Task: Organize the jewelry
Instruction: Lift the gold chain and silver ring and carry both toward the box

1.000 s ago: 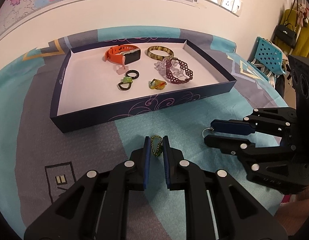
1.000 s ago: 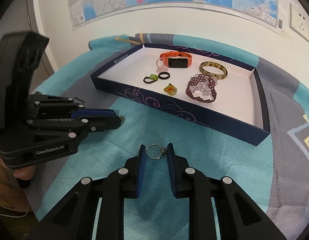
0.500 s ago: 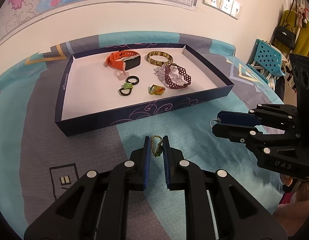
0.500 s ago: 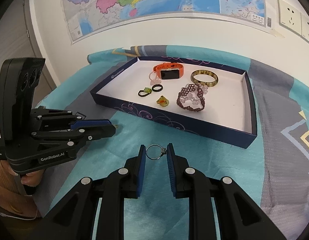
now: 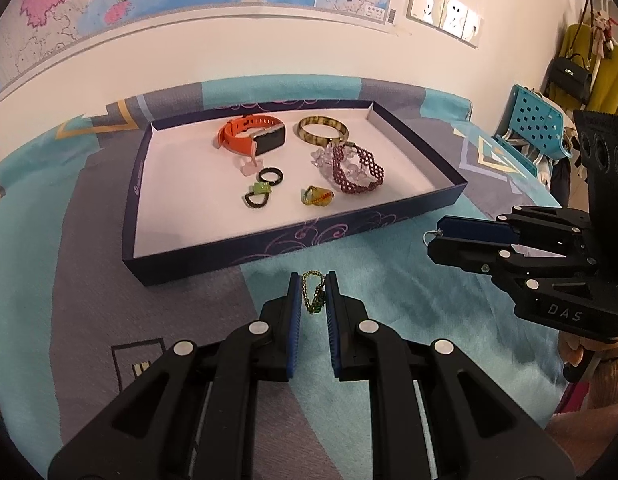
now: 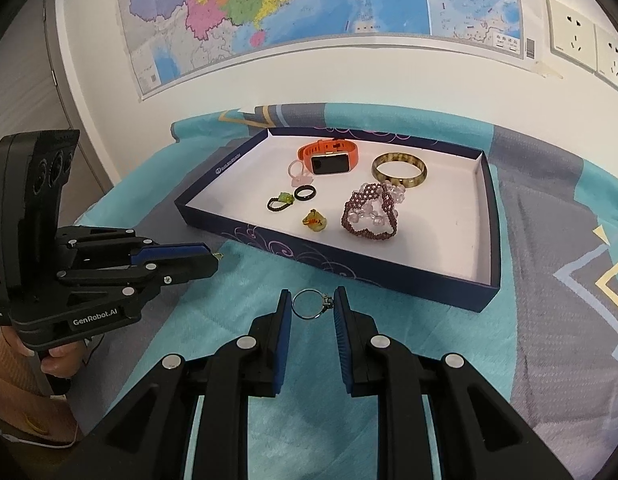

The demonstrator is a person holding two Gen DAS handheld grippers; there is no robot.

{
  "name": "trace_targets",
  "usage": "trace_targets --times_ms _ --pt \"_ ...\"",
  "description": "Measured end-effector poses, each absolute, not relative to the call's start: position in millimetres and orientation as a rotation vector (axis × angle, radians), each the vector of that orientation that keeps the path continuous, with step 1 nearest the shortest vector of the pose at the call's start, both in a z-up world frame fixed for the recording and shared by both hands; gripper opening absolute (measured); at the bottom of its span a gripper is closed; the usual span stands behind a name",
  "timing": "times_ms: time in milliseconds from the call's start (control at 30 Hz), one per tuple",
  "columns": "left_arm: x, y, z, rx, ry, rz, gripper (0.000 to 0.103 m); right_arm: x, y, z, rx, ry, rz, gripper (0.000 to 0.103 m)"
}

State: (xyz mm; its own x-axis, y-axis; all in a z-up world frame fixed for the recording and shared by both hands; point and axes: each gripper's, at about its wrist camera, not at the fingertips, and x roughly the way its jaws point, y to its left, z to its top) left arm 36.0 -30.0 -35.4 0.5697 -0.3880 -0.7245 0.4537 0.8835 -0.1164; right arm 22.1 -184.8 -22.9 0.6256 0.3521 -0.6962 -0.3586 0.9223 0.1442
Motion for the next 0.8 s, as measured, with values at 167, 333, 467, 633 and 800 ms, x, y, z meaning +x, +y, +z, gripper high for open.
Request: trace_targets --times_ms 167,333,467,633,800 --pt "37.6 -28.7 -32.7 0.084 0.822 -0.492 0.013 22.8 -185.1 -21.4 -0.011 0.79 0.407 0.019" --pt "39.7 -27.9 -30.1 0.082 0.817 -0.493 0.013 24.5 -185.8 -20.1 -0.009 0.785 0.407 0.019" --pt "41.4 -28.8 -27.2 0.083 0.81 -0.496 0.013 27.5 -186.1 -17.8 -0.014 0.779 0.405 0.019" --pt "44.2 -28.7 -23.0 0.085 0.797 -0.495 0.013 30.7 -186.4 -14.2 -0.023 0.768 0.403 0.019" --pt "48.0 -29.4 -16.8 0.093 0.778 -0.489 0.013 36.0 -186.8 -10.4 -0.027 0.757 0.4 0.019"
